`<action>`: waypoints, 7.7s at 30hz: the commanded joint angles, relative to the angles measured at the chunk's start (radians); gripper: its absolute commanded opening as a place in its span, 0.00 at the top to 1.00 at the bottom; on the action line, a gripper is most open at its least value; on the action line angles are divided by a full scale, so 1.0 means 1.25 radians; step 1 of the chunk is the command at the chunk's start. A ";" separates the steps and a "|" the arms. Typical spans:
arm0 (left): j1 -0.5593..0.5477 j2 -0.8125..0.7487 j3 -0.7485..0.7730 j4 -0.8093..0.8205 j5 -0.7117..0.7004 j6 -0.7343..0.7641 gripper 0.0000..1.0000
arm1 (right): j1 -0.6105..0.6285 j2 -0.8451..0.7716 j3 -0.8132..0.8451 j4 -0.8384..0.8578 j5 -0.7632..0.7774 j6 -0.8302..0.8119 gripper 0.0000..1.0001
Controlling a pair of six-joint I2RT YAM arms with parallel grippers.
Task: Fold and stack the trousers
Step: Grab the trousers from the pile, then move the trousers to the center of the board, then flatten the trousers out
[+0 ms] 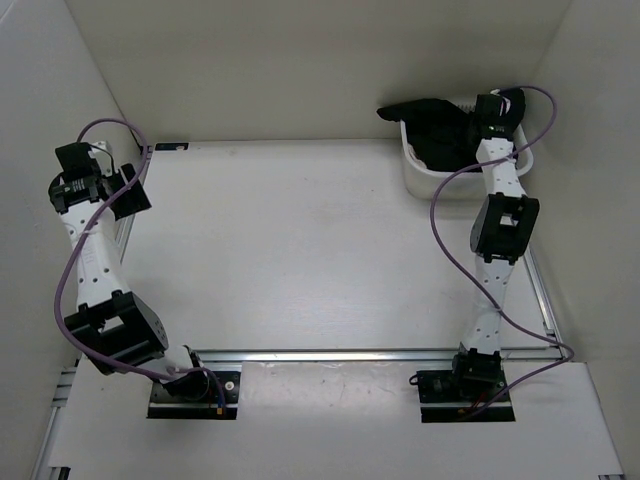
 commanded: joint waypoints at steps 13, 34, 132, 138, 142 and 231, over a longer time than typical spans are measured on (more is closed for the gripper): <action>0.005 -0.188 -0.067 -0.026 0.090 0.000 0.00 | 0.226 -0.651 0.029 0.089 -0.151 -0.085 1.00; -0.019 -0.273 -0.024 -0.058 0.033 0.000 0.00 | 0.710 -0.412 -0.126 -0.030 0.020 -0.115 0.96; -0.966 0.366 -0.043 0.248 -0.131 0.000 0.86 | -0.041 -0.939 -1.115 -0.064 -0.102 0.225 1.00; -0.808 0.081 -0.086 0.136 -0.229 0.000 0.86 | -0.041 -1.036 -0.864 -0.275 -0.084 0.073 1.00; -0.757 -0.103 -0.104 -0.003 -0.253 0.000 0.86 | -0.041 -1.086 -0.764 -0.452 -0.086 0.023 1.00; -0.461 0.147 -0.034 -0.047 0.103 0.000 0.07 | -0.111 -0.944 -0.904 -0.349 -0.212 -0.033 1.00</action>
